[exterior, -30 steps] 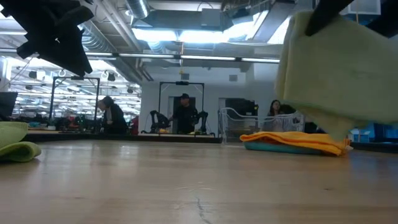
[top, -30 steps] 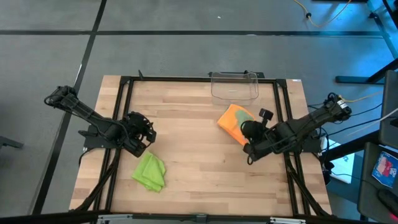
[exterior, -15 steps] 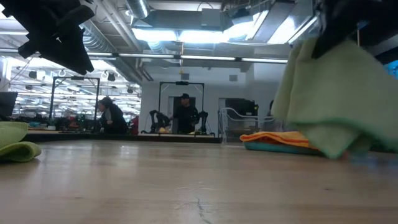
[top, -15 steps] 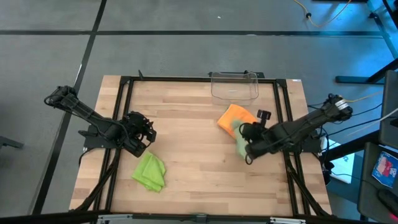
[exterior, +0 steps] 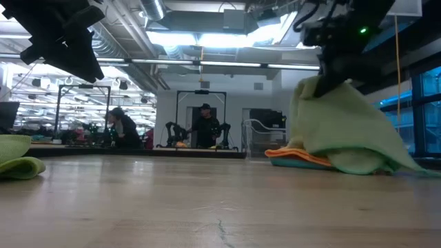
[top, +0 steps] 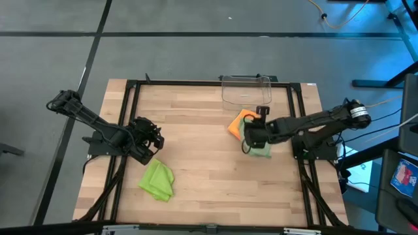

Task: Fold microfiber towels
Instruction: Stack the folded green microfiber cloth on top of the folded orange microfiber cloth, then move the light green microfiber cloth to the center of the table, then adjust the green microfiber cloth

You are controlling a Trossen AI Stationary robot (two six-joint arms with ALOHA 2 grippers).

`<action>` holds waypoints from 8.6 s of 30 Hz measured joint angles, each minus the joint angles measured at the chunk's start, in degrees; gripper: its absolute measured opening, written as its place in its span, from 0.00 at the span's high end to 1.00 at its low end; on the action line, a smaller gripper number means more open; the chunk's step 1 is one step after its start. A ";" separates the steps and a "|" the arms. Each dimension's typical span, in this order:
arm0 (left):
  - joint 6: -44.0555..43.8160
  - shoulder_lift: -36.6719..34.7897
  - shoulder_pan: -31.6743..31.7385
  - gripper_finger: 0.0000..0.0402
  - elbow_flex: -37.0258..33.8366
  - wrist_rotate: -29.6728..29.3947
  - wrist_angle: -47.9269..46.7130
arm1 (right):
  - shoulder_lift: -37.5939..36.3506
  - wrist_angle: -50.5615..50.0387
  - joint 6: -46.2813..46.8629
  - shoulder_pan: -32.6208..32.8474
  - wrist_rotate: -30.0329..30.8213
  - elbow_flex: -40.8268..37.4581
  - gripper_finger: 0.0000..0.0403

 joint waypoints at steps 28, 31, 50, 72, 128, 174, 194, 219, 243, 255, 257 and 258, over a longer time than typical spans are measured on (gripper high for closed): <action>0.00 0.00 0.00 0.74 0.00 0.02 -0.12 | 0.00 -7.62 3.74 -12.34 2.93 8.03 0.48; 0.00 0.00 0.00 0.74 0.00 0.02 -0.11 | 0.00 -11.32 6.85 -12.23 2.79 12.09 0.47; 4.38 0.01 0.00 0.74 0.00 0.02 0.06 | 0.02 29.55 3.24 -7.49 -36.25 0.51 0.48; 4.48 0.00 -0.02 0.74 0.00 0.07 -1.16 | 45.00 59.30 -13.10 1.35 -53.75 30.17 0.51; 4.49 0.01 0.09 0.74 0.00 -6.86 -1.88 | 73.07 -25.40 -14.47 -1.96 -51.12 78.44 0.51; 4.44 1.27 0.13 0.74 0.00 -7.52 2.93 | -1.02 55.00 18.00 11.75 -23.43 -17.13 0.51; 4.48 1.62 6.52 0.74 0.00 -6.83 2.84 | 31.89 46.36 9.31 8.86 -26.06 8.31 0.51; 7.71 1.70 6.79 0.74 0.02 -6.06 7.14 | 15.56 16.89 15.02 9.75 -15.34 9.38 0.51; 77.63 49.85 38.91 0.74 27.85 52.65 76.20 | -8.00 -33.69 54.61 16.75 6.49 9.24 0.51; 70.81 58.03 43.51 0.74 43.94 51.05 56.47 | -18.75 -32.19 55.50 8.39 0.55 -6.54 0.51; 67.01 57.92 44.48 0.74 44.32 53.52 56.87 | -21.08 -30.50 55.80 8.40 -0.80 -8.51 0.51; 65.22 57.90 44.94 0.74 44.47 54.53 56.90 | -22.01 -29.31 55.76 8.40 -1.18 -9.26 0.51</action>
